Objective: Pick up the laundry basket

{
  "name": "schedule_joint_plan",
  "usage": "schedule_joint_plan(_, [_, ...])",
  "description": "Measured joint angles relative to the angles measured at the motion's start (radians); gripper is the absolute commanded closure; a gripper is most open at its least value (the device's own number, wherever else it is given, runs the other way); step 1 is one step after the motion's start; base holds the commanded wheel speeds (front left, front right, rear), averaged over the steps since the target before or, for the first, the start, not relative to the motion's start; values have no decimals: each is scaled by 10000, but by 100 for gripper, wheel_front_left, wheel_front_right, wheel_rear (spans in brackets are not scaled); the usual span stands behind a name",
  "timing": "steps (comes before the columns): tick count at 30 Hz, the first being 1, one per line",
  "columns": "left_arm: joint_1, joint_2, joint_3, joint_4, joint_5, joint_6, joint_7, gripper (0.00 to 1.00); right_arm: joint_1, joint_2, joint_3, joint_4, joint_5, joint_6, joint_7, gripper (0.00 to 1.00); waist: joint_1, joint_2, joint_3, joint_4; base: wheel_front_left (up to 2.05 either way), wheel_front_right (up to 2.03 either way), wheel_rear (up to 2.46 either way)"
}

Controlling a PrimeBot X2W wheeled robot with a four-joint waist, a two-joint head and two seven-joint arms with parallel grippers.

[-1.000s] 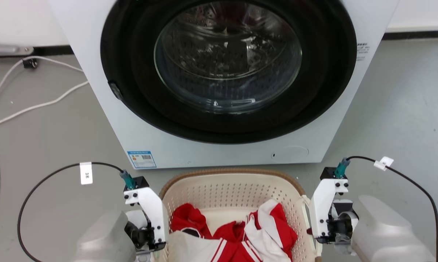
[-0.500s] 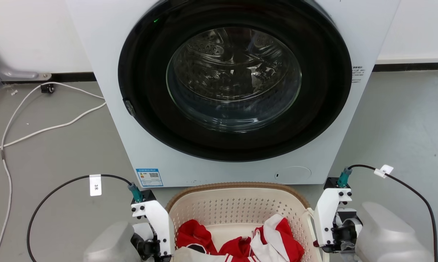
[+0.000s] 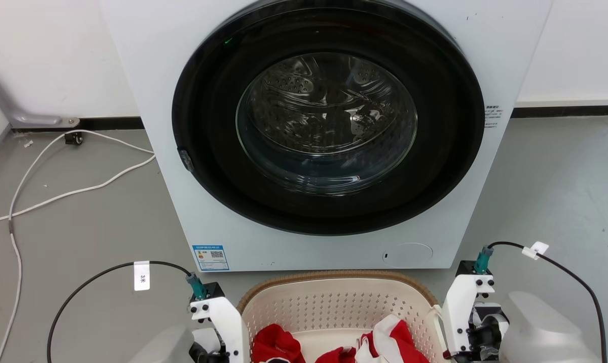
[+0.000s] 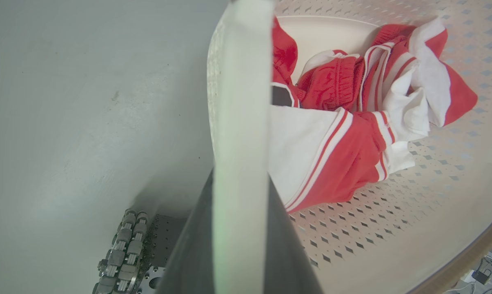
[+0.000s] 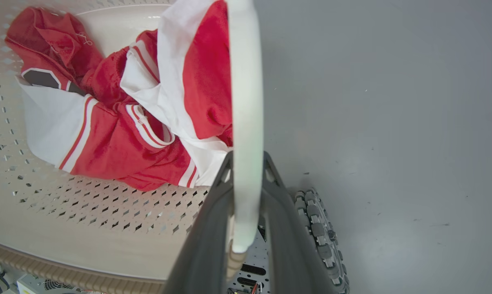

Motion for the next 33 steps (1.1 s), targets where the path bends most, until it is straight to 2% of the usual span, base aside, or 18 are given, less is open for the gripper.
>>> schedule_joint_plan(33, [-55, 17, -508, -138, -309, 2, -510, 100, 0, 109, -1244, 6, -1248, 0, 90, 100, 1, 0, 276, -54, 0, 0, 0])
